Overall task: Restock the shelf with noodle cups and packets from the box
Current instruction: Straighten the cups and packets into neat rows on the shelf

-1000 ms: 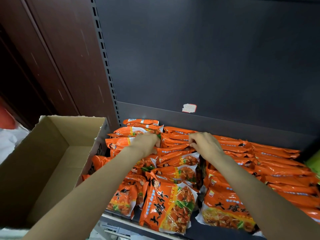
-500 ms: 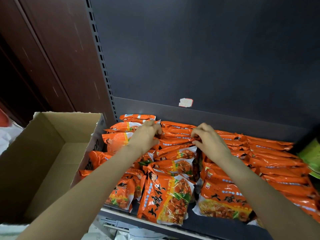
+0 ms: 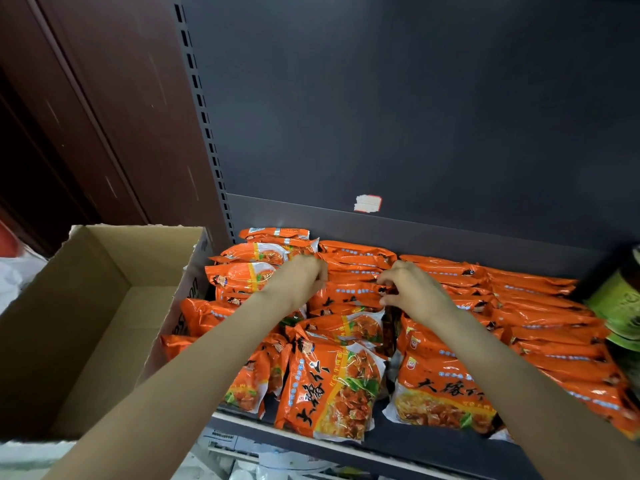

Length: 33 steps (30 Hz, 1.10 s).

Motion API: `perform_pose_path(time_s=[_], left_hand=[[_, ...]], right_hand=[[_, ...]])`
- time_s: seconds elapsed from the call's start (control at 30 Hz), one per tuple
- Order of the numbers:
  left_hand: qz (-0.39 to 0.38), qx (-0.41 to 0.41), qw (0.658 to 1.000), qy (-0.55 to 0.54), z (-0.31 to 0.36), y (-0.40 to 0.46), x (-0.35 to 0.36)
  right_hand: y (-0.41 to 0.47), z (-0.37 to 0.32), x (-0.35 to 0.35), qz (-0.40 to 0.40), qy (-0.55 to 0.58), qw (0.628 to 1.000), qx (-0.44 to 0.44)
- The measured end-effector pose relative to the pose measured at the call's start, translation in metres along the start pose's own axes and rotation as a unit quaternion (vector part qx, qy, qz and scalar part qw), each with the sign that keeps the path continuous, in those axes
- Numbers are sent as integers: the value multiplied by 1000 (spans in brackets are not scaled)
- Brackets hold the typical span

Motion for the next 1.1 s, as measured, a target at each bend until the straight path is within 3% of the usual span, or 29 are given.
perform_pose_path(time_s=[0.1, 0.2, 0.37, 0.47, 0.57, 0.73, 0.93, 1.1], left_hand=[[56, -5, 998, -36, -1, -1, -5], [87, -6, 995, -57, 0, -2, -8], [115, -21, 993, -11, 2, -7, -8], [69, -45, 997, 5, -3, -10, -1], [51, -49, 997, -8, -6, -14, 3], [62, 7, 998, -31, 0, -21, 2], [35, 30, 998, -52, -2, -29, 2], [-35, 26, 999, 27, -1, -28, 3]], right_hand=[[-1, 4, 0, 64, 7, 998, 21], [-3, 4, 1, 78, -5, 997, 19], [-5, 0, 3, 107, -28, 994, 4], [-7, -3, 5, 117, 3, 993, -27], [-10, -5, 9, 64, 8, 996, -57], [-8, -1, 11, 84, -25, 996, -19], [-7, -5, 5, 139, 126, 982, 34], [-8, -5, 13, 65, 89, 993, 49]])
Point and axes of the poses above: each hand's wrist, its own y-axis towards the middle knuckle, its own x-axis out of the palm, z = x × y, the point moved 2 cm from there along y, towards the middle knuckle, and after that the axes turned 6 degrees about x, right-handed, at the moved point
